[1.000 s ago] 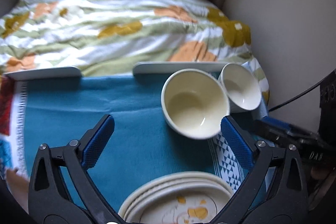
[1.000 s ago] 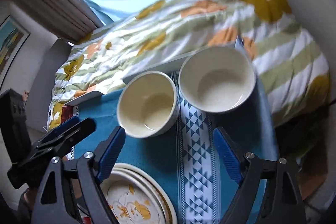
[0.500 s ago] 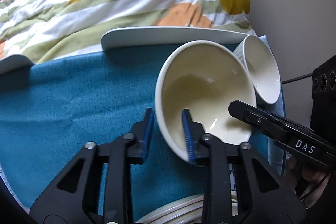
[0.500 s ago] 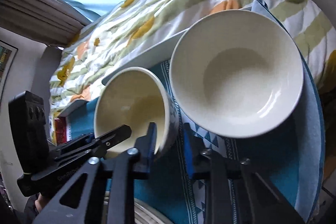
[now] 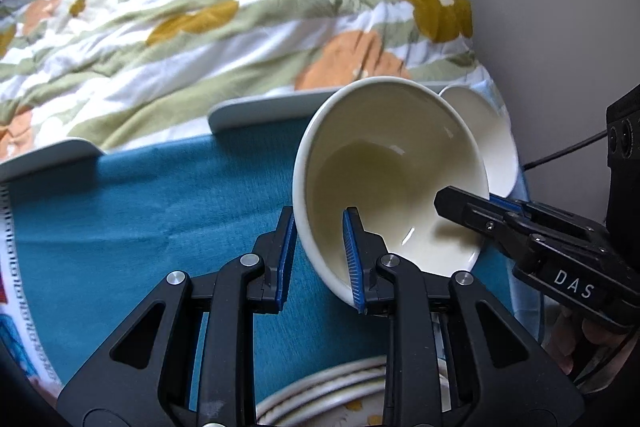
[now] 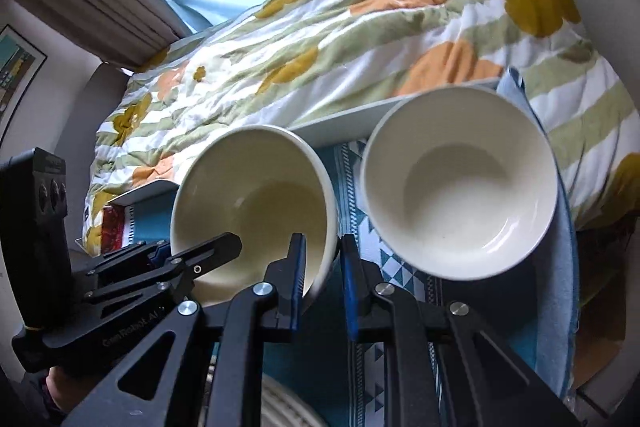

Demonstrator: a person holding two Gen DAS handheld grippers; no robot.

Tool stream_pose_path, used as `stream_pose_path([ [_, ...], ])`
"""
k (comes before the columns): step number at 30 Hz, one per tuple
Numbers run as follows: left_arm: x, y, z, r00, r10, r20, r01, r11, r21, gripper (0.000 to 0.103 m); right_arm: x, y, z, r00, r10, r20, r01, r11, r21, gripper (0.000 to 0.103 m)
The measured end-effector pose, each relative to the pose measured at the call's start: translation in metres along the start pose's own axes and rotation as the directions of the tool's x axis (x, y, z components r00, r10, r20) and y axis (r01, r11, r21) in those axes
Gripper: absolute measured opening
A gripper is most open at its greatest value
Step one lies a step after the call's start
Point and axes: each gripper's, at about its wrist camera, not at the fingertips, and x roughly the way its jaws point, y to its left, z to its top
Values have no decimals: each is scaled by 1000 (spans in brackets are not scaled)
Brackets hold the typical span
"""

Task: Organize plates and bowls
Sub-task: 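Carry the cream bowl with both tools and lower it into the pink bowl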

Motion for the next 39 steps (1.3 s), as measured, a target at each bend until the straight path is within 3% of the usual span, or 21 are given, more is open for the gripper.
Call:
stream_pose_path([
  [5, -51, -4, -10, 997, 37, 70, -34, 998, -47, 21, -32, 21, 1, 999, 50, 8, -50, 998, -26, 16],
  [13, -134, 6, -57, 975, 139, 174, -108, 979, -175, 21, -71, 83, -20, 991, 133, 1, -130, 969, -212, 16],
  [19, -179, 42, -109, 957, 226, 179, -170, 944, -282, 21, -68, 131, -48, 977, 204, -64, -214, 932, -293, 16],
  [25, -210, 94, -158, 949, 258, 182, -184, 920, -347, 21, -47, 186, -84, 968, 216, -125, -247, 908, -340, 16],
  [31, -216, 157, -191, 963, 231, 140, -174, 927, -332, 21, -11, 235, -127, 972, 175, -155, -218, 919, -329, 16],
  [39, -192, 213, -218, 979, 200, 24, -192, 962, -195, 21, 38, 267, -175, 975, 95, -202, -147, 954, -260, 16],
])
